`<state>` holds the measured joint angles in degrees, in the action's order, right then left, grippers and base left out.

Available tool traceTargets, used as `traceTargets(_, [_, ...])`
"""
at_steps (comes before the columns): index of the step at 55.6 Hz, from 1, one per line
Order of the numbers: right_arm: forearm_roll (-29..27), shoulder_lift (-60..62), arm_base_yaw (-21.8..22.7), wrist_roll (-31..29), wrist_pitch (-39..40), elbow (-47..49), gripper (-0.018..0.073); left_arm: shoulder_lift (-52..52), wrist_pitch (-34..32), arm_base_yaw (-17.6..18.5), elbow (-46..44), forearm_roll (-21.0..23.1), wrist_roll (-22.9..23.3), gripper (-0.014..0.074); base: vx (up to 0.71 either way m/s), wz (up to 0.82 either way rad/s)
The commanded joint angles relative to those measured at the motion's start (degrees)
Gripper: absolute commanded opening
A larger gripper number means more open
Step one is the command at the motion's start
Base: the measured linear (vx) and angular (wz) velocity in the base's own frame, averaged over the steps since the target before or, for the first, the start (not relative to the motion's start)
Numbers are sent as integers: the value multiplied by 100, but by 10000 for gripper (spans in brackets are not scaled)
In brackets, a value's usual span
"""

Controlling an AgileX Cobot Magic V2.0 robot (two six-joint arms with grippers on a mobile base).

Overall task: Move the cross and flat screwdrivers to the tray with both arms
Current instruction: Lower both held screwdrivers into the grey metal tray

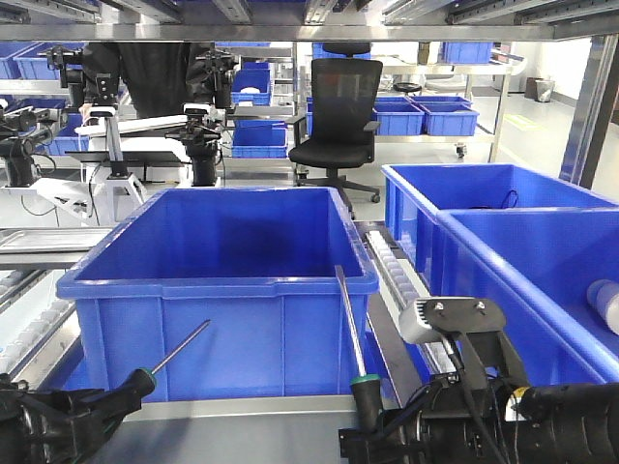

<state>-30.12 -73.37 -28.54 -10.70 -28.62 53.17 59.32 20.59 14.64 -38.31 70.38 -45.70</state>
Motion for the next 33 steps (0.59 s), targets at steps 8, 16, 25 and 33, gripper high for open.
traceTargets(8, [-435,-107,-1,45,84,216,-8,-69,281,33,-148,236,389,3,0,0])
traceTargets(16, [-580,-250,-1,45,-94,216,-8,-109,267,33,239,284,667,3,0,0])
traceTargets(25, [-616,-380,-1,41,-123,216,-8,-109,-175,33,522,495,527,3,0,0])
traceTargets(33, [-709,-570,-1,41,-110,216,-7,-68,-315,33,510,495,444,4,0,0])
